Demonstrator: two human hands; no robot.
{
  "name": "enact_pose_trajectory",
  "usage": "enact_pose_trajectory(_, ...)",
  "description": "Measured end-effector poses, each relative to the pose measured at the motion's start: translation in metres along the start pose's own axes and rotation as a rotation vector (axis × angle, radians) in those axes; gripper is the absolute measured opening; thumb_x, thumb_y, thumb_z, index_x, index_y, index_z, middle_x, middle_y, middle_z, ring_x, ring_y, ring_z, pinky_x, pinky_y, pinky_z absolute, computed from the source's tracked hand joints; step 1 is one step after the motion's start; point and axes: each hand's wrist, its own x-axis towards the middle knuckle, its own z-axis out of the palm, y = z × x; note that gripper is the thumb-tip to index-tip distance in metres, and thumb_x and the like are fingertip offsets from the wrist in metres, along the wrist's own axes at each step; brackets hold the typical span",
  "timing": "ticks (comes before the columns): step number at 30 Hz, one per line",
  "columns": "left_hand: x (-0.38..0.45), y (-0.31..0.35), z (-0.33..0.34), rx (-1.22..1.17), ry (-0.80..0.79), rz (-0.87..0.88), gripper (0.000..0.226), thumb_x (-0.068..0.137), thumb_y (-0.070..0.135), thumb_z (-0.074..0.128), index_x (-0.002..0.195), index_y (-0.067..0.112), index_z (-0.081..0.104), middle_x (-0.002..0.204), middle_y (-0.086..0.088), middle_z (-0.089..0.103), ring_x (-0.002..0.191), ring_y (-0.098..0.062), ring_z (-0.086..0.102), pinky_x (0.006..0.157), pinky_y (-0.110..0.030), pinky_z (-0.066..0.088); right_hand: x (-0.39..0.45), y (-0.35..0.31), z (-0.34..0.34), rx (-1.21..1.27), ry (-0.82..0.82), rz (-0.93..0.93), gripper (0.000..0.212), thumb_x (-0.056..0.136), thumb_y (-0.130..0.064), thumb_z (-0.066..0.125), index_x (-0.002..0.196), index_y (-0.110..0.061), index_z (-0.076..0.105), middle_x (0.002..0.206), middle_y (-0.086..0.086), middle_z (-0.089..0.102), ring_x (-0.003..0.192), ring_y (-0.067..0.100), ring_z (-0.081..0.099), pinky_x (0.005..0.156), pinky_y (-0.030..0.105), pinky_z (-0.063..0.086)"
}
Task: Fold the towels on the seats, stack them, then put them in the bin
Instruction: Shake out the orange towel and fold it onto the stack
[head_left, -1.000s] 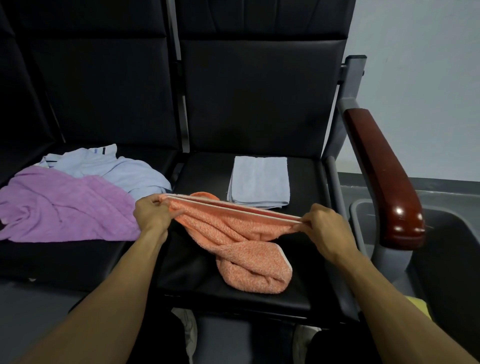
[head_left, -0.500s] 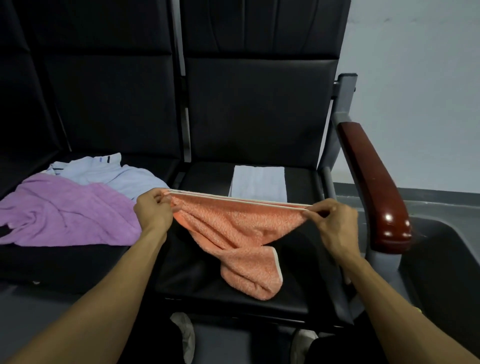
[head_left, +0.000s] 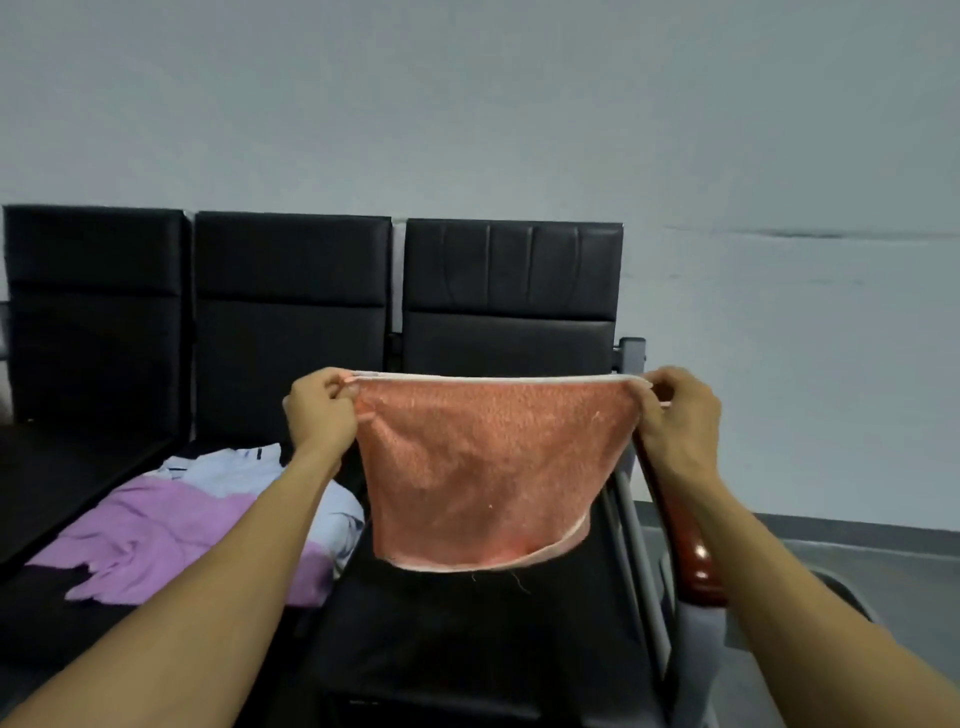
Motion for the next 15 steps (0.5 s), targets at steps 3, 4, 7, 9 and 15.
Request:
enact_pose_trajectory(3, 0.007, 0.028, -0.013, 0.069, 0.000, 0.050, 0.035, 0.093, -0.005, 0.059, 0.076, 0.025, 0.068, 0.079, 0.000, 0.069, 0.076, -0.020, 0.070, 0.075, -0.046, 0.063, 0.010, -0.025, -0.013, -0.050, -0.035, -0.046, 0.016, 0.094, -0.016, 0.062, 0.079, -0.014, 0.064, 0.074, -0.005, 0.062, 0.067, 0.007, 0.055, 0.057, 0.010, 0.036)
enact_pose_trajectory(4, 0.007, 0.034, -0.016, 0.100, -0.019, 0.069, 0.039, 0.093, -0.006, 0.058, 0.075, 0.027, 0.067, 0.079, 0.001, 0.069, 0.078, -0.022, 0.071, 0.075, -0.046, 0.063, 0.013, -0.031, -0.018, -0.046, -0.010, -0.055, 0.015, 0.095, -0.014, 0.060, 0.080, -0.013, 0.063, 0.074, -0.005, 0.061, 0.067, 0.004, 0.053, 0.056, 0.010, 0.036)
enact_pose_trajectory(7, 0.005, 0.052, -0.024, 0.170, -0.029, 0.120, 0.038, 0.091, -0.008, 0.054, 0.078, 0.024, 0.070, 0.081, -0.001, 0.071, 0.080, -0.024, 0.071, 0.072, -0.037, 0.061, 0.021, -0.046, -0.028, -0.066, 0.006, -0.069, 0.013, 0.096, -0.014, 0.059, 0.083, -0.011, 0.061, 0.076, -0.006, 0.058, 0.070, 0.011, 0.052, 0.056, 0.017, 0.033)
enact_pose_trajectory(9, 0.003, 0.059, -0.025, 0.182, -0.037, 0.150, 0.029, 0.092, -0.006, 0.055, 0.089, 0.015, 0.074, 0.085, -0.001, 0.070, 0.084, -0.021, 0.068, 0.067, -0.025, 0.052, 0.023, -0.049, -0.032, -0.056, 0.010, -0.049, 0.014, 0.098, -0.016, 0.059, 0.086, -0.009, 0.062, 0.078, -0.005, 0.058, 0.074, 0.013, 0.053, 0.057, 0.019, 0.031)
enact_pose_trajectory(15, -0.007, 0.072, -0.033, 0.174, -0.015, 0.170, 0.029, 0.094, -0.008, 0.052, 0.092, 0.015, 0.070, 0.075, 0.009, 0.060, 0.069, -0.003, 0.056, 0.054, -0.013, 0.041, 0.012, -0.050, -0.040, -0.155, -0.082, -0.095, 0.028, 0.097, -0.014, 0.059, 0.071, -0.018, 0.052, 0.067, -0.007, 0.054, 0.063, 0.011, 0.050, 0.054, 0.017, 0.032)
